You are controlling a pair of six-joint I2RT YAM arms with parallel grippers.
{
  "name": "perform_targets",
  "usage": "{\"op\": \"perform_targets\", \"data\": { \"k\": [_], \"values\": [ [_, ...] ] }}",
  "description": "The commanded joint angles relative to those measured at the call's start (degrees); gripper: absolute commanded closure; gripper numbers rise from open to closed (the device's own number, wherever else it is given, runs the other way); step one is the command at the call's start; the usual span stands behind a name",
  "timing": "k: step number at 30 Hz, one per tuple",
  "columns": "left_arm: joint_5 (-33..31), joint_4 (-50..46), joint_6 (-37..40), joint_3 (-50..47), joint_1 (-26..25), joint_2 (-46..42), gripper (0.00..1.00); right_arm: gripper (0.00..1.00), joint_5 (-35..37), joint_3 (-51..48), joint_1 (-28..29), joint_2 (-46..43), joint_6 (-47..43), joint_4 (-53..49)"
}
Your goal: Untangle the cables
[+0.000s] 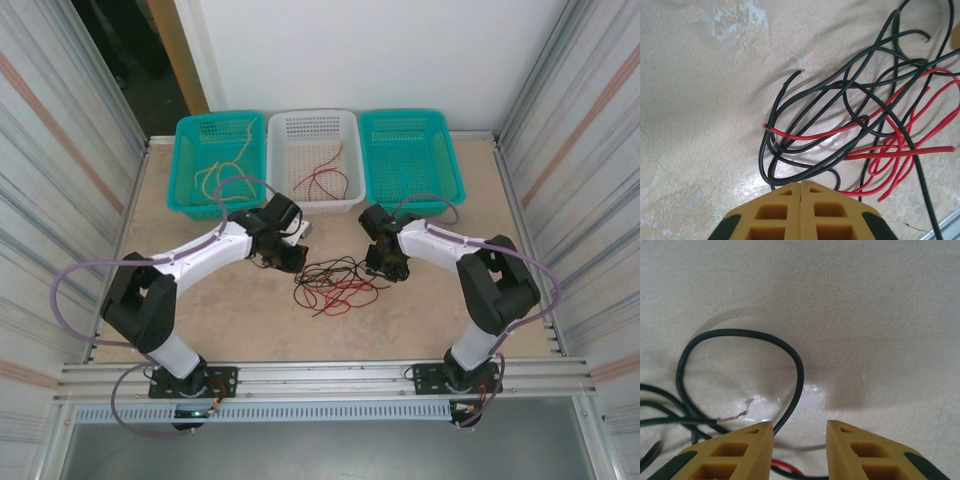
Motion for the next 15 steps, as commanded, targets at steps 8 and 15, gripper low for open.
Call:
{"op": "perform_targets", "data": {
  "k": [8,15],
  "values": [
    [0.5,-1.1,1.2,3.0,0.2,-4.5,1.00,0.88,2.1,3.1,0.0,6.4,2.7,-0.9],
    [0.2,0.1,0.8,3.3,0.4,-6.9,1.00,0.83,2.2,2.5,-0.1,3.8,2.0,1.0]
  ]
}}
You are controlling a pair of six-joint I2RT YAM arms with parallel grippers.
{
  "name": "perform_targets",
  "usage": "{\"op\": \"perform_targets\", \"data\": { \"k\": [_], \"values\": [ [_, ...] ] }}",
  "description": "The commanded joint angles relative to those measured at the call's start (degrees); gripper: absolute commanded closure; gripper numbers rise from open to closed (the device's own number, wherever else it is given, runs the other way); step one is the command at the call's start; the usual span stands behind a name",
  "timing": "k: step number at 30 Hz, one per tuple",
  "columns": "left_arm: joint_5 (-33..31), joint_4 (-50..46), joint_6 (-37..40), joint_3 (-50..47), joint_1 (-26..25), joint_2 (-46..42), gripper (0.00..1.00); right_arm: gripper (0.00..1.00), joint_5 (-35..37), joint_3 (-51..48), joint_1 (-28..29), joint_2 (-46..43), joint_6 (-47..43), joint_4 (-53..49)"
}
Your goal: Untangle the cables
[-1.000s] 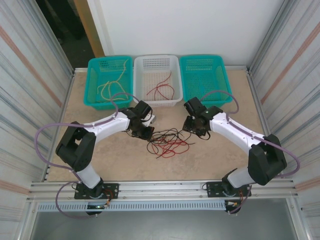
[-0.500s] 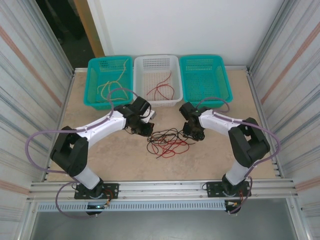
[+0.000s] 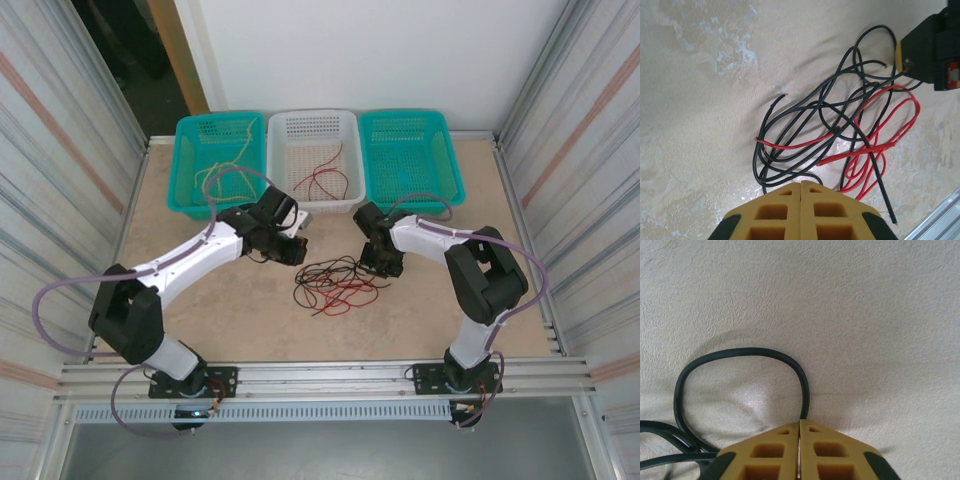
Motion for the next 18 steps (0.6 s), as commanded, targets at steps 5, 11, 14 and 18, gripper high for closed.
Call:
{"op": "perform_targets", "data": {
  "k": [5,11,14,18],
  "values": [
    [0.3,0.3,0.1,1.6,0.5,-2.5,0.93,0.69,3.0,-0.3,-0.3,-2.5,0.6,0.3],
    [0.9,0.6,-0.1,1.6,0.6,-2.2,0.89,0.67,2.7,0.6,-0.9,-0.2,0.5,-0.2],
    [1.0,0.6,0.0,1.6,0.5,-2.4,0.88,0.69,2.3,0.6,-0.9,1.2,0.7,0.3],
    [0.8,0.7,0.0,1.3,0.6,-2.8,0.87,0.81,2.2,0.3,-0.7,2.4,1.0,0.4]
  ]
}}
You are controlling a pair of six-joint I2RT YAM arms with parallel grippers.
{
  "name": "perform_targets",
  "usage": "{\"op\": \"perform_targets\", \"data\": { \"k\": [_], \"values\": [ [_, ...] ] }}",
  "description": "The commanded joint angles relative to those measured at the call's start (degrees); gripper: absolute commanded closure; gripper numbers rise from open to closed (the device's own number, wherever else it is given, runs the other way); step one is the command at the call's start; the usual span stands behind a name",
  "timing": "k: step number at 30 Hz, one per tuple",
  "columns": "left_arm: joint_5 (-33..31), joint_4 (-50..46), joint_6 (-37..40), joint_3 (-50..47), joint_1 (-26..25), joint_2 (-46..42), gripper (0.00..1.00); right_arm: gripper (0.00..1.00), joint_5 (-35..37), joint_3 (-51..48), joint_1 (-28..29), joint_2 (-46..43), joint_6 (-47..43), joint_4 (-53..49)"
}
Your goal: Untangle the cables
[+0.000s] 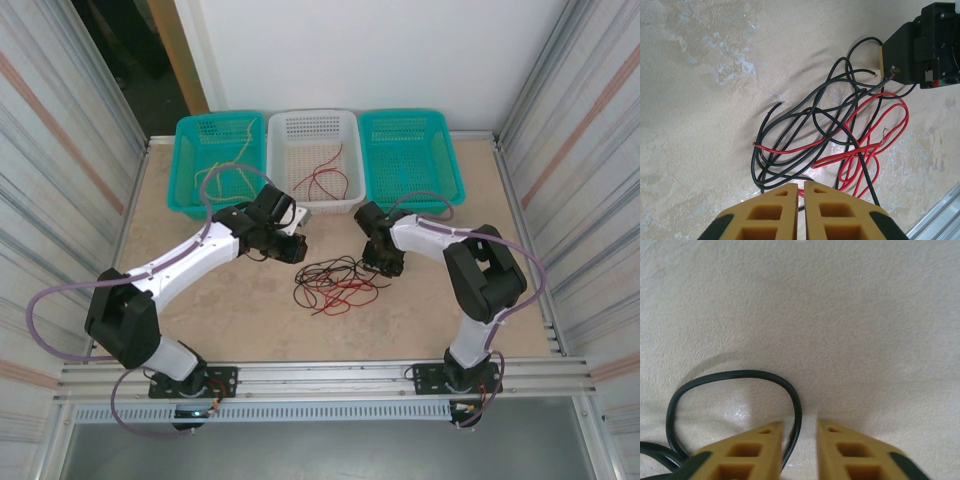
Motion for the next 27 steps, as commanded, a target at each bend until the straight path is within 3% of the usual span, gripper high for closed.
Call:
{"op": "perform_targets", "data": {
  "k": [1,5,11,17,27],
  "values": [
    [0.8,0.4,-0.1,1.0,0.4,-1.8,0.85,0.84,0.4,-0.3,-0.2,1.7,1.1,0.1],
    [1.1,1.1,-0.2,1.2,0.5,-2.2,0.83,1.00,0.6,-0.9,0.0,0.6,1.0,0.5],
    [3.5,4.2,-0.7,1.6,0.5,-3.4,0.72,1.00,6.6,-0.4,3.4,-10.3,-2.7,0.8],
    [6.7,9.6,-0.9,2.6,0.5,-4.8,0.64,1.00,14.9,1.6,12.6,-25.4,-11.0,3.5],
    [14.3,20.9,-1.8,6.2,0.5,-4.7,0.51,1.00,14.2,4.3,20.4,-38.6,-18.7,7.6]
  ]
}}
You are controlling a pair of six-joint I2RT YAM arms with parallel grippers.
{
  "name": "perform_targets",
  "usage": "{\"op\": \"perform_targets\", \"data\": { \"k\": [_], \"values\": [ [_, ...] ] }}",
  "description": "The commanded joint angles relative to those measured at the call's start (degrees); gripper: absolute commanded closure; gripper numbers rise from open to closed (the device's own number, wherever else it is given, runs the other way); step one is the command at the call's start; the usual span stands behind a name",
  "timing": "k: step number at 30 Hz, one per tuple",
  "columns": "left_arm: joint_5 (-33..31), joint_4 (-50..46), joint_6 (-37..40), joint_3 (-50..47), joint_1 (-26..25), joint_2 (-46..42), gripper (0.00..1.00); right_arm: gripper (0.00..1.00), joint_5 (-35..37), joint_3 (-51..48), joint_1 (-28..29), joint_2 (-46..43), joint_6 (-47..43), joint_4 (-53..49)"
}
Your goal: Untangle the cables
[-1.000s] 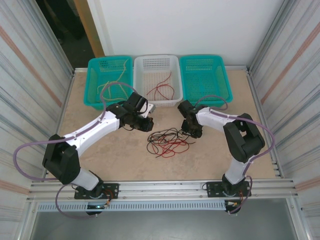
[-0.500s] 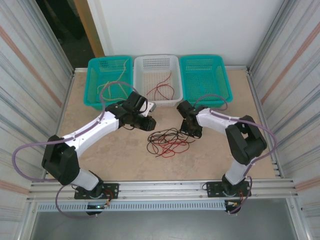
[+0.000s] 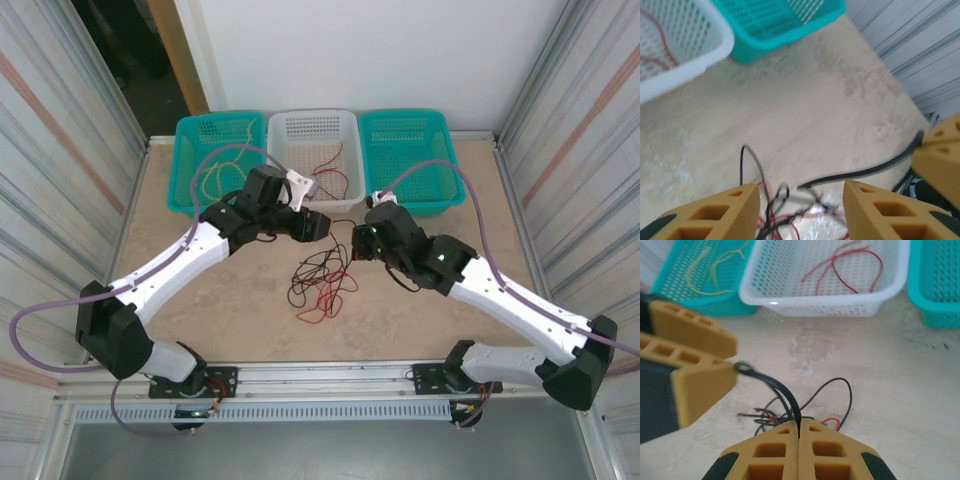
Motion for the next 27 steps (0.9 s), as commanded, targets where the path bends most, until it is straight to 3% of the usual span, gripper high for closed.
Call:
{"op": "perform_targets", "data": {
  "k": [1,7,12,18,27],
  "values": [
    [5.2,5.6,-0.4,2.5,0.5,-0.6,0.51,1.00,1.6,3.2,1.6,-1.6,-3.8,0.8],
    [11.6,11.1,-2.1,2.3,0.4,-0.7,0.58,1.00,1.2,4.8,2.2,-2.6,-4.1,1.4],
    [13.4,11.9,-1.7,2.0,0.4,-1.4,0.56,1.00,0.5,5.2,2.2,-3.2,-4.2,2.2],
    [12.8,11.2,0.1,2.1,0.5,-2.1,0.60,1.00,-0.4,5.0,2.2,-4.8,-4.1,3.1],
    [11.7,10.9,1.8,2.6,0.5,-2.0,0.57,1.00,-1.1,4.8,2.2,-6.3,-3.8,3.6]
  ]
}}
